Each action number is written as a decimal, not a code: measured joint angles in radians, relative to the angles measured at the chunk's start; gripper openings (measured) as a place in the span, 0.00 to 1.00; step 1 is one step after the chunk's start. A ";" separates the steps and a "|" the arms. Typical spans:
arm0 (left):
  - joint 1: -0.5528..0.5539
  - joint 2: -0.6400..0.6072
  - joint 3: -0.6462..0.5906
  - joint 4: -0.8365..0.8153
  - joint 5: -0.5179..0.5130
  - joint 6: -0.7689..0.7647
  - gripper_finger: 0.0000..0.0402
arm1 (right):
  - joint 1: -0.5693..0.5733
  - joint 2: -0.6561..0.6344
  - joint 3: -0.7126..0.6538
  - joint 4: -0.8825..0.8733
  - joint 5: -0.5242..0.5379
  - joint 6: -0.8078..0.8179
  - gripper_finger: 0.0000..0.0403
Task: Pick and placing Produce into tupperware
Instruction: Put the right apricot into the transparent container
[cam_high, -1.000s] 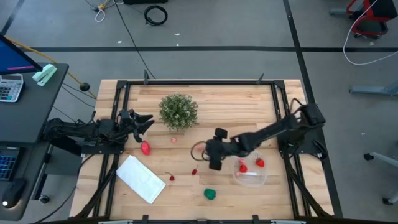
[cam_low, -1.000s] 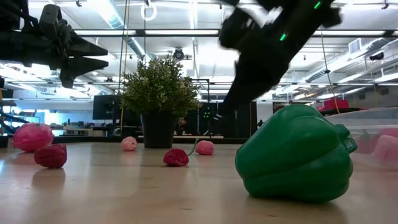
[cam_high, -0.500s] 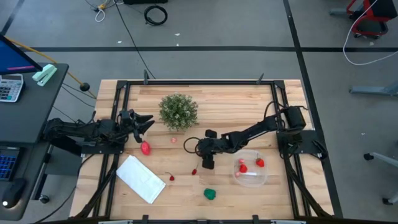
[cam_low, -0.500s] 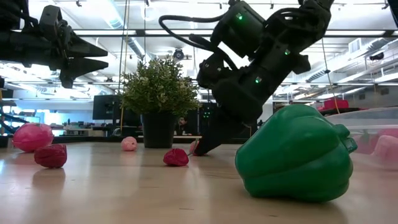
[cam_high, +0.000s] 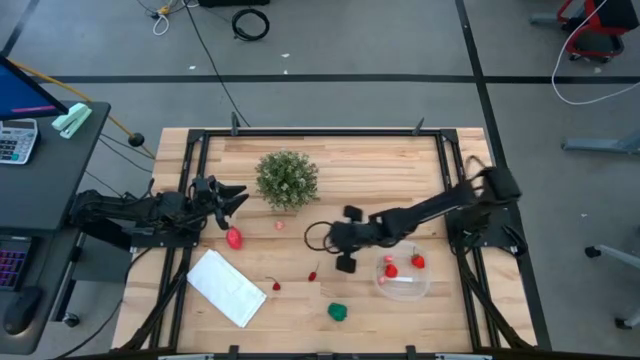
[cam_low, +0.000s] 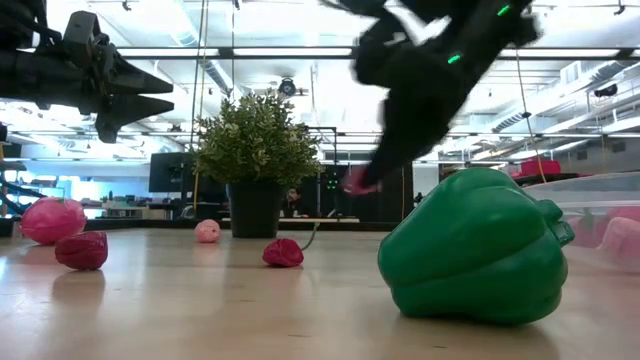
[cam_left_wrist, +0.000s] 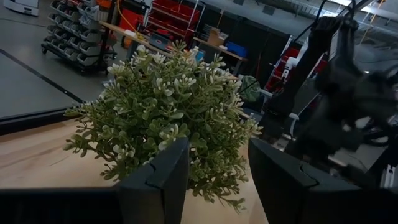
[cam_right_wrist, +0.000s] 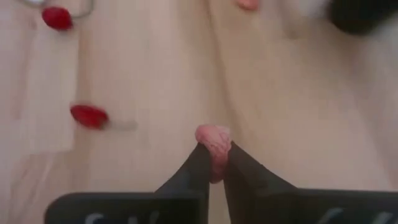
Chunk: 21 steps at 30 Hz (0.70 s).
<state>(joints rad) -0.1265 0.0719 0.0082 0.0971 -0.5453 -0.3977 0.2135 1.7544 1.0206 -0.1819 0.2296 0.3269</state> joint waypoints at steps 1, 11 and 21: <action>0.000 0.000 0.000 -0.001 0.000 0.000 0.43 | 0.018 -0.038 0.000 -0.086 0.033 0.038 0.10; 0.000 0.000 0.000 -0.003 0.000 -0.006 0.43 | 0.333 -0.379 -0.001 -0.736 0.202 0.748 0.07; 0.000 0.000 0.000 0.157 0.000 0.045 0.43 | 0.570 -0.284 -0.001 -0.748 0.199 1.040 0.13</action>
<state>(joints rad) -0.1265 0.0719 0.0082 0.2545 -0.5457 -0.3524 0.7839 1.4703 1.0195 -0.9299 0.4286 1.3672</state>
